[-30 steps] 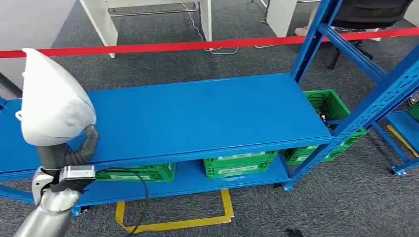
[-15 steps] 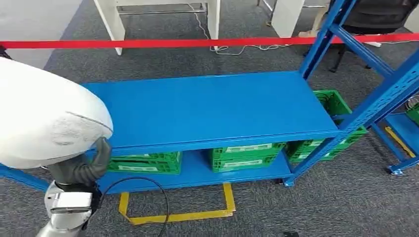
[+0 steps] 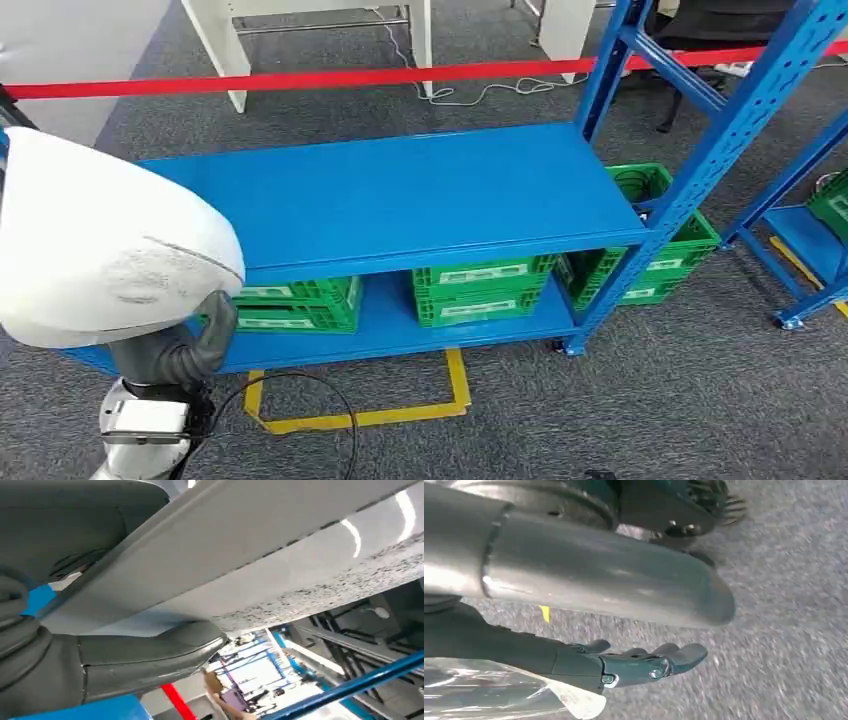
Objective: Take the parts from the cabinet and place them on the table.
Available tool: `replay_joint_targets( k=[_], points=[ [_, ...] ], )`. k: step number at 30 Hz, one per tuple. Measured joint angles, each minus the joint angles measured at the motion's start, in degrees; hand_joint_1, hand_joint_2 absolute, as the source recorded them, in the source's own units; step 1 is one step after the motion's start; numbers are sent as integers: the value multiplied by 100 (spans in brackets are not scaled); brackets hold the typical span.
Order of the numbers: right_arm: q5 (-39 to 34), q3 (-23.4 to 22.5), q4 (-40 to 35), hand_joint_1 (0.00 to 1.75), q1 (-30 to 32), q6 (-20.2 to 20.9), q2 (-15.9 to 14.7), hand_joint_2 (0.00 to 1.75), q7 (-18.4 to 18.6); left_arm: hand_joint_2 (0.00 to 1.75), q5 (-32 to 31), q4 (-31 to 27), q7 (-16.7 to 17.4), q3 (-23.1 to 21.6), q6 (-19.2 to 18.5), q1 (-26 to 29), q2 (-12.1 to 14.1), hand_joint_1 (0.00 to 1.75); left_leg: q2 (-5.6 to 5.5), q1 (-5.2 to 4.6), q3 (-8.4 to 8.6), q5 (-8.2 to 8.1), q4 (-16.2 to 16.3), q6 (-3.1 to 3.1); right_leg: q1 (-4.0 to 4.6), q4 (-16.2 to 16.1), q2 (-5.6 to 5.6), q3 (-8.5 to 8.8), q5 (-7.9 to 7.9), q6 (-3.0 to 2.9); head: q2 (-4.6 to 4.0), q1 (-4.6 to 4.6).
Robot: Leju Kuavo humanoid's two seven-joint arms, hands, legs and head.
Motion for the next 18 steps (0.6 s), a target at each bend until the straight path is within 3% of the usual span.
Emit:
replay_joint_targets(
  k=[1, 2, 3, 4, 6, 7, 8, 11, 12, 13, 14, 15, 16, 17, 18],
  points=[
    [-17, -18, 0, 0, 1, 11, 2, 0, -2, 175, 2, 0, 0, 0, 0, 20, 2, 175, 0, 0, -79, -227, 427, -8, 11, 4, -6, -35, 62, -10, 0, 0],
    [-44, -27, 0, 0, 3, 13, 4, 0, -4, 175, 2, 0, 0, 0, -2, 50, 4, 175, 0, 0, -97, -301, 751, -7, 25, 17, -9, -120, 131, -15, 0, -2],
    [-59, -46, 0, 0, 6, 24, 4, 0, -4, 175, 0, 0, -2, 0, -9, 72, 7, 175, 0, 0, -26, -189, 821, 5, 38, 35, -11, -214, 192, -16, 0, -4],
    [-81, -83, 0, 0, 6, 46, 4, 0, -24, 175, -19, 0, -2, 0, -13, 80, 9, 175, 0, -1, 161, 1, 653, 30, 52, 56, -14, -309, 246, -14, 0, -2],
    [-142, -138, 0, 0, 3, 99, 7, 0, -79, 175, -72, -4, -7, 4, -2, 81, 15, 175, -3, -28, 851, 312, -326, 124, 79, 97, -12, -447, 327, 2, 0, -2],
    [-170, -171, 0, 0, 3, 118, 19, 0, -107, 175, -85, -22, -9, 4, 0, 80, 17, 175, -5, -53, 1193, 220, -851, 196, 80, 109, -12, -479, 365, 16, 0, 0],
    [-177, -190, 0, 0, 1, 125, 26, 0, -127, 175, -98, -46, -11, 4, 2, 81, 17, 175, 1, -56, 1353, 159, -1147, 212, 113, 131, -4, -514, 399, 45, 0, 7],
    [-227, -265, 0, 0, 6, 231, 31, 0, -159, 175, -100, -68, -17, 13, 4, 104, 26, 175, -3, -115, 1257, 250, -1150, 256, 60, 102, -22, -557, 557, 159, 0, 4],
    [-238, -278, 9, 0, 22, 348, 31, 0, -179, 175, -98, -74, -17, 13, -2, 113, 26, 175, 22, -53, 1185, 353, -1248, 298, 82, 107, -10, -595, 579, 192, 0, -11],
    [-232, -295, 11, 0, 16, 498, 31, 0, -212, 175, -102, -81, -20, 13, -20, 106, 26, 175, 36, -48, 1138, 429, -1241, 329, 60, 189, 19, -676, 369, 217, 0, -20],
    [-214, -300, 15, 0, 17, 584, 33, 0, -218, 175, -122, -83, -20, 15, -20, 102, 24, 175, 37, -39, 1039, 497, -1243, 373, 50, 469, 24, -816, -11, 247, 0, 26],
    [-197, -300, 15, 0, 22, 634, 33, 0, -223, 175, -157, -83, -20, 15, -6, 111, 22, 175, 30, -40, 941, 538, -1242, 374, 31, 885, 24, -926, -352, 276, 0, 40],
    [-166, -302, 15, 0, 23, 649, 33, 0, -223, 175, -190, -83, -20, 20, 24, 115, 26, 175, 29, -41, 844, 602, -1241, 370, 18, 1322, 24, -1021, -597, 305, 0, 28],
    [-144, -302, 15, 0, 23, 654, 33, 0, -223, 175, -208, -83, -20, 24, 61, 116, 24, 175, 35, -41, 752, 671, -1237, 359, 15, 1688, 23, -1079, -653, 327, 0, 37],
    [-125, -302, 15, 0, 25, 656, 33, 0, -223, 175, -234, -83, -20, 24, 96, 121, 22, 175, 45, -39, 672, 731, -1233, 347, 7, 1889, 24, -1072, -490, 346, 0, 37]
  ],
)
